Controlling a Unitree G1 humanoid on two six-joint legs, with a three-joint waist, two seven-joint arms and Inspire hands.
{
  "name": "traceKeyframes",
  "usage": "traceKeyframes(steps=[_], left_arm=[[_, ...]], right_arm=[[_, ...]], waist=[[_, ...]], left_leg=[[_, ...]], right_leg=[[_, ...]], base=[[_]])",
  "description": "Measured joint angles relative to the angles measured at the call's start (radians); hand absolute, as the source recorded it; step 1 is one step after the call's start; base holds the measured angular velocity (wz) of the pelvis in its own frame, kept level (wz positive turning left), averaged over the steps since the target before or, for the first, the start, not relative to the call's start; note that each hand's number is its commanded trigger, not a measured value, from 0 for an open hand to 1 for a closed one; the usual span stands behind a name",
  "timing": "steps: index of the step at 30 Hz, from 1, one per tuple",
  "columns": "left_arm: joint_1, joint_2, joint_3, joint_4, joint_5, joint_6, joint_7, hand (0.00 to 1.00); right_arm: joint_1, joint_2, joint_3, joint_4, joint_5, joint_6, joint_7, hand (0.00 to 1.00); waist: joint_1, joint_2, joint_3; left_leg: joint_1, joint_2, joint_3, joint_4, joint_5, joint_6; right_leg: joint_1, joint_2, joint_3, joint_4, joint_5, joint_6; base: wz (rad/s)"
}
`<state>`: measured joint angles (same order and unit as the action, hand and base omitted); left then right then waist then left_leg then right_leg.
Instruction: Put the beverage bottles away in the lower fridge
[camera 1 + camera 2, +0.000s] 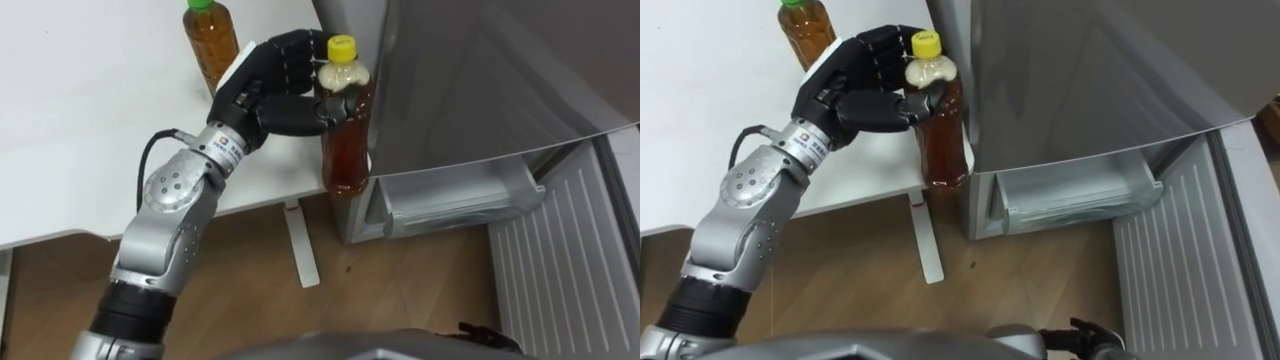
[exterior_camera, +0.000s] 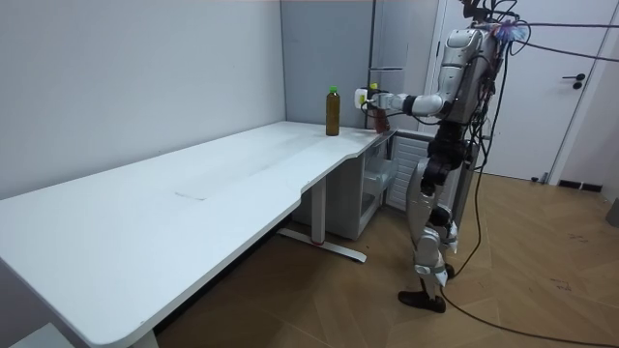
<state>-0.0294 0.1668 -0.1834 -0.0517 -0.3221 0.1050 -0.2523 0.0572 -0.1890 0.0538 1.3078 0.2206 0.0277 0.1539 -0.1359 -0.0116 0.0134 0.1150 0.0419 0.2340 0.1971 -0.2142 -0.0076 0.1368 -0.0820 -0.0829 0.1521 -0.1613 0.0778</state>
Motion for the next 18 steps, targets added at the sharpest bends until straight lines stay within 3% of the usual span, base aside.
traceKeyframes(steps=[6, 18], left_arm=[[0.0, 0.003, -0.02, 0.003, 0.0, 0.038, 0.004, 1.0], [0.0, 0.003, -0.019, -0.002, -0.002, 0.039, 0.004, 1.0]], right_arm=[[0.002, 0.0, 0.0, -0.026, 0.005, 0.017, -0.003, 0.0], [0.002, -0.003, 0.026, -0.089, -0.037, 0.019, -0.009, 0.0]], waist=[[0.0, 0.0, 0.0], [0.012, 0.002, -0.0029]], left_leg=[[-0.003, 0.0, 0.0, 0.0, 0.0, 0.0], [-0.016, 0.001, -0.002, 0.002, 0.0, 0.0]], right_leg=[[0.001, 0.0, 0.0, 0.0, 0.0, 0.0], [-0.011, 0.0, -0.005, 0.003, 0.0, 0.0]], base=[[0.0], [0.0]])
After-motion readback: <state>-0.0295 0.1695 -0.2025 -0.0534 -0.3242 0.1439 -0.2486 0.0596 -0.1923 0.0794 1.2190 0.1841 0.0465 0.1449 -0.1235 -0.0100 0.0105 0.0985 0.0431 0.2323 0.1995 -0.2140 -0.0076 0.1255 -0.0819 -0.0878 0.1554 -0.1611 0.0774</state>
